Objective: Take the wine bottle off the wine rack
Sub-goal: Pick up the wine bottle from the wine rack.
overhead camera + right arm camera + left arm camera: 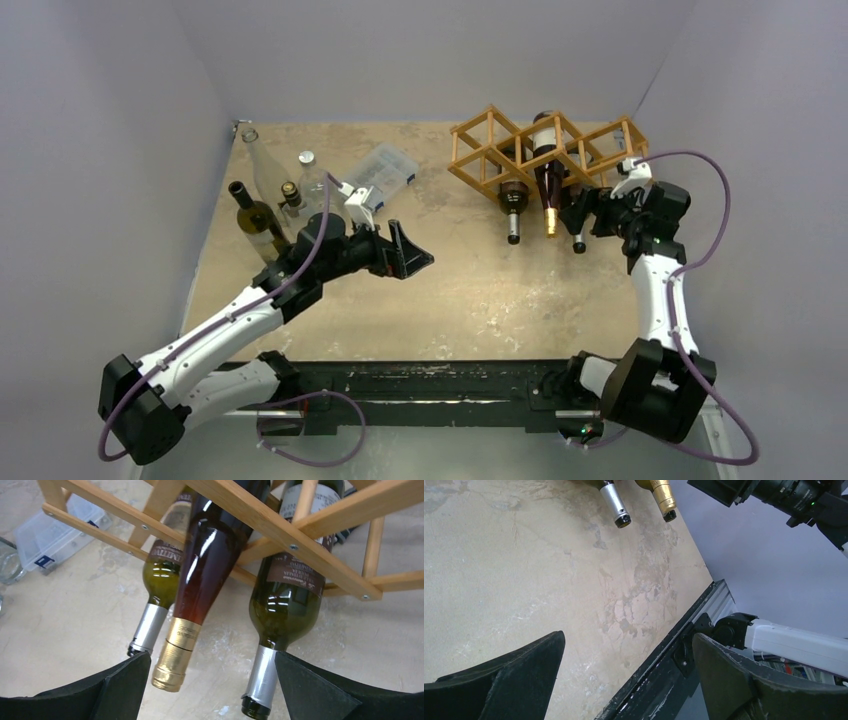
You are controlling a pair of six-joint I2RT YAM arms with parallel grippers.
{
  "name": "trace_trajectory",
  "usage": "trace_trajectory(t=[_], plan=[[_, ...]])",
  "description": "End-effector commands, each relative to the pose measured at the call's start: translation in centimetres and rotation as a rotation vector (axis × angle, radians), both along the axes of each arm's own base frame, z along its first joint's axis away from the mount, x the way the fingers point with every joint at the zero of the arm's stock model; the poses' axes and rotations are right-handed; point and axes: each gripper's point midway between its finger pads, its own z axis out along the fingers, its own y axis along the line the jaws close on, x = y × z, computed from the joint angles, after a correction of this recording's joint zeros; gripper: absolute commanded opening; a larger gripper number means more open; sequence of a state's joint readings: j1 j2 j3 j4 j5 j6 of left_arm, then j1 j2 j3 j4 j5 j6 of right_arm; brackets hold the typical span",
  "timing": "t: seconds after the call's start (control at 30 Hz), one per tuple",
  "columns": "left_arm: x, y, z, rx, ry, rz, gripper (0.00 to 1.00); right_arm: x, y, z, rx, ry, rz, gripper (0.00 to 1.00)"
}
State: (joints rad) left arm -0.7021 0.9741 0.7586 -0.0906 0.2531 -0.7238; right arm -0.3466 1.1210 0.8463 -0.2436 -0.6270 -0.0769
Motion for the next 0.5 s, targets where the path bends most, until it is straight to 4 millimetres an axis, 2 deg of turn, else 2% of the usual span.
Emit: trace_trajectory(t=[0.0,0.27,0.47], plan=[[0.4,-1.1,1.5,-0.068,-0.043,-0.014,1.00,1.3,-1.0,1.0,0.011,-0.044,0.006,0.99],[0.5,-1.4,0.5,-0.055,-0.032,-0.011,1.00,2.9,-4.7,-1.9,-0.058,0.020,-0.153,0.99],[0.6,-1.5,0.1,-0.047,-0.031,-0.002,1.00,3.8,-5.9,-3.2,-0.076,0.027,-0.210,0.98]])
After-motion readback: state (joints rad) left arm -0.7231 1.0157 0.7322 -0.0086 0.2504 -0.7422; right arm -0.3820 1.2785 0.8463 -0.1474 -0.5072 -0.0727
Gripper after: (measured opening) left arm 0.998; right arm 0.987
